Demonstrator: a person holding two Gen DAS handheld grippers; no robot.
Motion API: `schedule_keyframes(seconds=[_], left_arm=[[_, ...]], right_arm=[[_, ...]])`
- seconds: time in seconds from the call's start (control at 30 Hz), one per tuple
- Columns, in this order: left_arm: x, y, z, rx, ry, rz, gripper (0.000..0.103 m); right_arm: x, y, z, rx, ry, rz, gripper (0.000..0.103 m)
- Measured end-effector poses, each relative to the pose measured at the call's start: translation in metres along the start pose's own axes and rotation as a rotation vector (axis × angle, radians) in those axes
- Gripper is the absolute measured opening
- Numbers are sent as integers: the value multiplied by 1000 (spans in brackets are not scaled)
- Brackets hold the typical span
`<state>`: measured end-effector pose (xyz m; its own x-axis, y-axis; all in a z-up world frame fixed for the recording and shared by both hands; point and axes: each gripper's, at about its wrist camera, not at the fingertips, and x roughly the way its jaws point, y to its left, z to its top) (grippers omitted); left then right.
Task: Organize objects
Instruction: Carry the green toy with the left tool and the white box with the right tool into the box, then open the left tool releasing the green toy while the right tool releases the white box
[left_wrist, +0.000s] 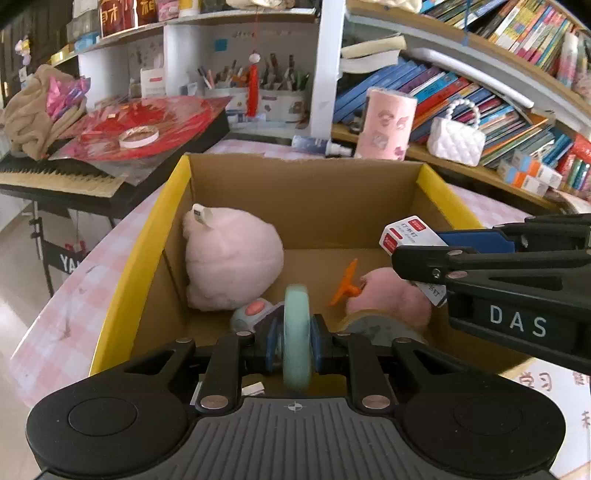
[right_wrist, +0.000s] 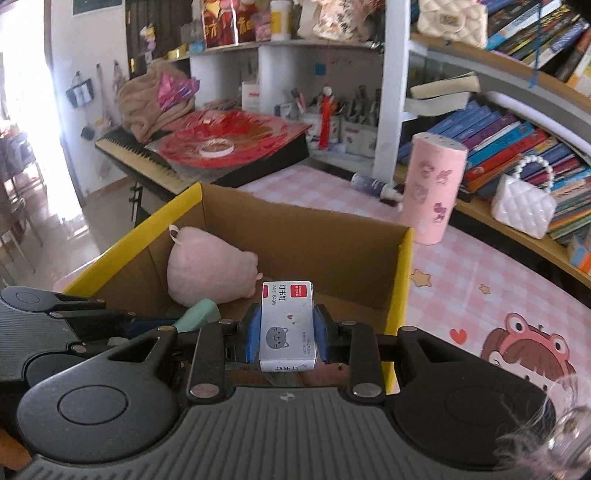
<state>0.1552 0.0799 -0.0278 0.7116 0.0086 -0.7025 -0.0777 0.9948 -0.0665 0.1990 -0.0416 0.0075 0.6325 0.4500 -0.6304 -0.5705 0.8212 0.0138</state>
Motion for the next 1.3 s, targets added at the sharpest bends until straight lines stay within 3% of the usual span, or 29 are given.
schedule_keyframes(seconds=[0.23, 0.53, 0.6, 0.67, 0.83, 1.03, 1.3], left_arm=[[2, 1, -1, -6, -4, 37, 22], [-26, 2, -6, 2, -67, 79, 50], [-32, 3, -6, 6, -74, 68, 52], [-36, 2, -7, 22, -84, 89, 64], [-46, 8, -9, 8, -100, 90, 68], [-59, 13, -14, 9, -124, 77, 73], [-84, 13, -20, 30, -171, 43, 82]], right_arm=[[20, -2, 5, -18, 42, 35, 28], [42, 2, 11, -31, 93, 63, 28], [48, 7, 12, -56, 122, 80, 28], [54, 13, 11, -77, 152, 92, 28], [63, 16, 14, -85, 209, 108, 28], [46, 15, 13, -37, 176, 91, 32], [-13, 20, 5, 40, 51, 5, 41]])
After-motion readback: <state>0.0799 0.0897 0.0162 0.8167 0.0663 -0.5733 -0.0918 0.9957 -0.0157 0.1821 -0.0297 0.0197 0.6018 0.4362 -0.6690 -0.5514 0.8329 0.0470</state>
